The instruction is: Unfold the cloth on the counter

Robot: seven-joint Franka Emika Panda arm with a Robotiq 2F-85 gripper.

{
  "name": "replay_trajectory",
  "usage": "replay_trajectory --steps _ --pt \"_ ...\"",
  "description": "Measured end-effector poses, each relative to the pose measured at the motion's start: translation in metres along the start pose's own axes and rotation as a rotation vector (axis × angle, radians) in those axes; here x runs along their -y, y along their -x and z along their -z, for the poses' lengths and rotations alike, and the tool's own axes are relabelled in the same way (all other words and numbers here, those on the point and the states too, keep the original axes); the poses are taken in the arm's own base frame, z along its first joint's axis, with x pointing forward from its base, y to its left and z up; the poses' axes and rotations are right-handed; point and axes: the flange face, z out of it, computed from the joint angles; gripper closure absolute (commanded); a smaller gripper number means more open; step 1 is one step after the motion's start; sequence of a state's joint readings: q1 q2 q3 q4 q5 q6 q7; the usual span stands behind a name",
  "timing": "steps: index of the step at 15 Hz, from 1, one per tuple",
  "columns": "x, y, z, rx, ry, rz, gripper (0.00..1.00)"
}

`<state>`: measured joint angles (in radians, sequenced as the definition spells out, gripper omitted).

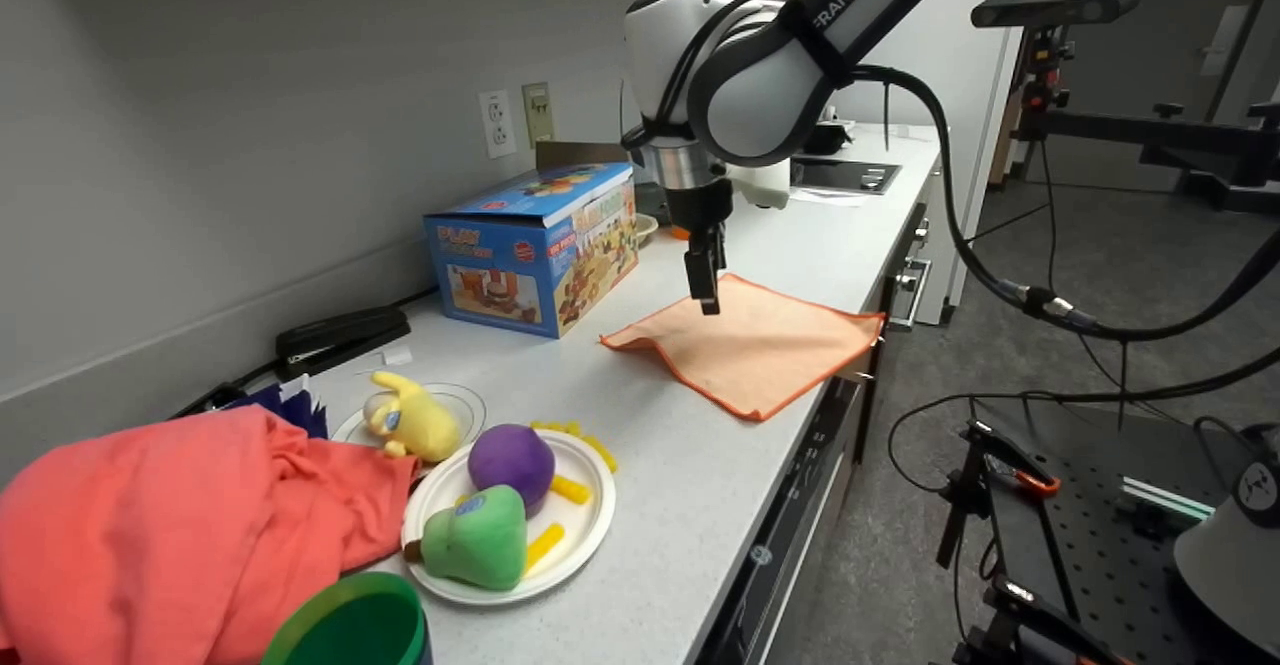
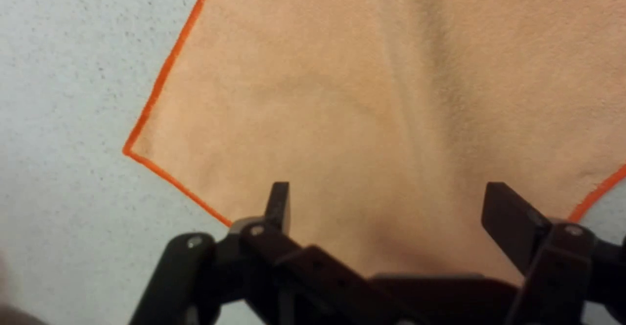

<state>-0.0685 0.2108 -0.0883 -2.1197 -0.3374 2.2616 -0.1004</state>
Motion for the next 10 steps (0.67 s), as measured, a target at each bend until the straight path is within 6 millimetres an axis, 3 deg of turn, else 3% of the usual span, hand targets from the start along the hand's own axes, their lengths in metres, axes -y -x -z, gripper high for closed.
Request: replay_trajectory --steps 5,10 --pt "-0.047 0.017 -0.027 -0.002 -0.088 -0.174 0.00" --pt "-0.064 0.016 -0.053 0.005 -0.132 -0.277 0.00"
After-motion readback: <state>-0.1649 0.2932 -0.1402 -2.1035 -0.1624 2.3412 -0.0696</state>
